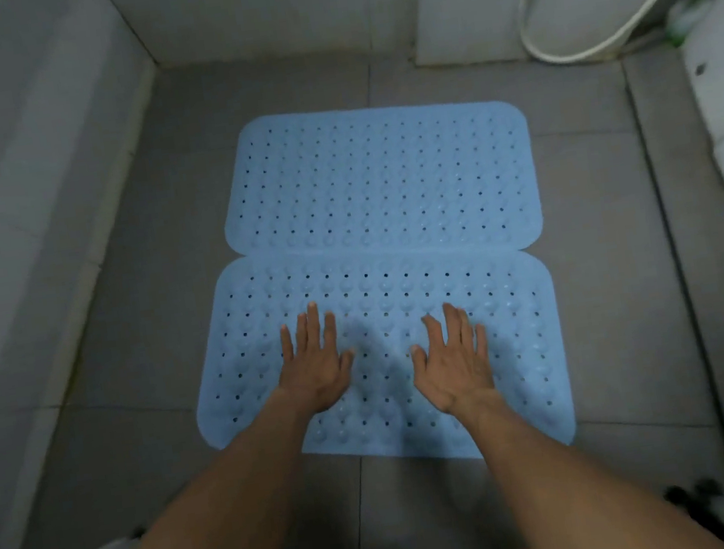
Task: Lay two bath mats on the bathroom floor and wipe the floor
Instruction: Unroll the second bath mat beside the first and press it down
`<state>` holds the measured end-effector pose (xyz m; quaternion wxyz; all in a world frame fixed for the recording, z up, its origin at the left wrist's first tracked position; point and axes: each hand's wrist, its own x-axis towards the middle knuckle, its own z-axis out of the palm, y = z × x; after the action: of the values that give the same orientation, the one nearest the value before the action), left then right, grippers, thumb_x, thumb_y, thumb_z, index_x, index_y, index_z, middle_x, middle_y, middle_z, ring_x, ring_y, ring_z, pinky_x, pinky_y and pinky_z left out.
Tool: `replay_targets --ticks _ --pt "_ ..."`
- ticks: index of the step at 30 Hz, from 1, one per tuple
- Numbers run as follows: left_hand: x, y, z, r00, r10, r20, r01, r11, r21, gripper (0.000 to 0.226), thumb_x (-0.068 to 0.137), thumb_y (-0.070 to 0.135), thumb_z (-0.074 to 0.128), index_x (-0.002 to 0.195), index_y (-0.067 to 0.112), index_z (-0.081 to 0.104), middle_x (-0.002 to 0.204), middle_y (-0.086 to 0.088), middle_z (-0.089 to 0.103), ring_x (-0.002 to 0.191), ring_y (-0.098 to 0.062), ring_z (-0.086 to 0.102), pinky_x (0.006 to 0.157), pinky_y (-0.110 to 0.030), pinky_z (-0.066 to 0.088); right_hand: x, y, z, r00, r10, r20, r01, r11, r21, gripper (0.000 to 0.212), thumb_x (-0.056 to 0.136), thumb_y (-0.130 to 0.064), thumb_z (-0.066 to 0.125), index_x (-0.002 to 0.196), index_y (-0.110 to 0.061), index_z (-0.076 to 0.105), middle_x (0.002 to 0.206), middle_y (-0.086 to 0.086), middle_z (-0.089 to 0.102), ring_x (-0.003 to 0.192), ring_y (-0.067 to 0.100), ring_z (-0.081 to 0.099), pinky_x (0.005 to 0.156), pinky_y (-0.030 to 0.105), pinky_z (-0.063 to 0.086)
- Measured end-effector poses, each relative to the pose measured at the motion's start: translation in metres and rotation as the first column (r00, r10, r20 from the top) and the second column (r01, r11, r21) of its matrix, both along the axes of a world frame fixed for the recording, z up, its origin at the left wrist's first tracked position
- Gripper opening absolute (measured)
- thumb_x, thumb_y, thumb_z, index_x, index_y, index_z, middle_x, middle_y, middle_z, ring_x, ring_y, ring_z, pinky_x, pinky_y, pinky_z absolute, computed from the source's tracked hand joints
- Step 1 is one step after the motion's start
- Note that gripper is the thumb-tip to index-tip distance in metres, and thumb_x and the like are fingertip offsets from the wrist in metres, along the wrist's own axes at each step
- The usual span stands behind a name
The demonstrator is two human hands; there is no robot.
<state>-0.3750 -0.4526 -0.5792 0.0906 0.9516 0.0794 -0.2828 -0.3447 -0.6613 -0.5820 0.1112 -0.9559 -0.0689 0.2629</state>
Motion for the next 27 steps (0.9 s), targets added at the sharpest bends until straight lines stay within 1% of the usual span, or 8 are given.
replay_targets --ticks 3,5,9,12,16,19,23,27 --pt "-0.009 -0.016 0.087 1.0 0.017 0.002 -0.017 0.999 -0.03 0.082 0.086 0.057 -0.002 0.155 0.013 -0.009 0.16 -0.012 -0.021 0.149 -0.027 -0.015 0.117 -0.049 -0.016 -0.009 -0.019 0.085 0.999 -0.032 -0.002 0.032 0.999 0.024 0.056 0.104 -0.044 0.024 0.155 -0.022 0.018 0.166 0.008 -0.003 0.153 0.025 -0.009 0.123 0.048 -0.01" --pt "-0.015 -0.026 0.145 0.999 0.042 -0.007 -0.042 0.998 -0.056 0.076 0.093 0.057 0.002 0.155 0.013 -0.007 0.161 -0.012 -0.017 0.15 -0.027 -0.011 0.118 -0.048 -0.013 -0.015 -0.029 0.142 0.998 -0.057 -0.013 0.057 0.998 0.024 0.054 0.104 -0.042 0.026 0.153 -0.022 0.021 0.165 0.008 0.0 0.152 0.025 -0.007 0.123 0.046 -0.009" --pt "-0.029 -0.036 0.253 0.995 0.093 -0.031 -0.097 0.98 -0.173 0.065 0.102 0.048 0.019 0.155 0.014 0.0 0.163 -0.011 -0.003 0.15 -0.027 0.006 0.122 -0.046 0.005 -0.03 -0.04 0.247 0.992 -0.128 0.016 0.127 0.991 0.05 0.05 0.103 -0.041 0.032 0.148 -0.021 0.033 0.161 0.01 0.015 0.15 0.027 0.007 0.124 0.045 0.001" --pt "-0.043 -0.034 0.331 0.991 0.119 -0.056 -0.128 0.964 -0.233 0.065 0.102 0.048 0.022 0.155 0.015 0.001 0.163 -0.013 0.001 0.147 -0.033 0.02 0.12 -0.043 0.018 -0.042 -0.041 0.325 0.988 -0.15 0.028 0.148 0.987 0.059 0.047 0.102 -0.04 0.037 0.145 -0.02 0.04 0.157 0.011 0.024 0.147 0.028 0.017 0.123 0.043 0.012" --pt "-0.057 -0.025 0.426 0.982 0.149 -0.115 -0.172 0.956 -0.237 0.065 0.103 0.047 0.022 0.156 0.016 0.001 0.163 -0.015 0.0 0.143 -0.036 0.029 0.116 -0.043 0.026 -0.053 -0.034 0.419 0.989 -0.15 0.013 0.149 0.987 0.052 0.047 0.104 -0.04 0.032 0.146 -0.021 0.039 0.157 0.01 0.026 0.146 0.026 0.02 0.12 0.04 0.017" --pt "-0.057 -0.015 0.48 0.98 0.171 -0.098 -0.189 0.957 -0.218 0.066 0.102 0.048 0.023 0.156 0.016 0.001 0.163 -0.016 0.003 0.137 -0.038 0.039 0.111 -0.047 0.035 -0.054 -0.025 0.471 0.991 -0.133 0.011 0.132 0.989 0.062 0.047 0.104 -0.041 0.031 0.145 -0.021 0.039 0.156 0.009 0.027 0.144 0.025 0.022 0.12 0.04 0.02" --pt "-0.053 -0.004 0.536 0.983 0.181 -0.02 -0.181 0.962 -0.202 0.068 0.102 0.048 0.024 0.155 0.016 -0.002 0.162 -0.015 0.009 0.134 -0.039 0.043 0.108 -0.048 0.038 -0.047 -0.017 0.524 0.994 -0.108 0.023 0.105 0.99 0.091 0.045 0.104 -0.041 0.031 0.142 -0.021 0.042 0.153 0.009 0.031 0.141 0.026 0.026 0.118 0.04 0.023" --pt "-0.054 0.002 0.578 0.969 0.247 0.028 -0.239 0.955 -0.178 0.067 0.101 0.047 0.025 0.155 0.017 -0.003 0.161 -0.014 0.011 0.13 -0.04 0.047 0.107 -0.049 0.04 -0.03 -0.012 0.56 0.998 -0.045 0.045 0.039 0.991 0.128 0.043 0.104 -0.04 0.031 0.139 -0.02 0.044 0.148 0.008 0.035 0.135 0.026 0.031 0.114 0.039 0.028"
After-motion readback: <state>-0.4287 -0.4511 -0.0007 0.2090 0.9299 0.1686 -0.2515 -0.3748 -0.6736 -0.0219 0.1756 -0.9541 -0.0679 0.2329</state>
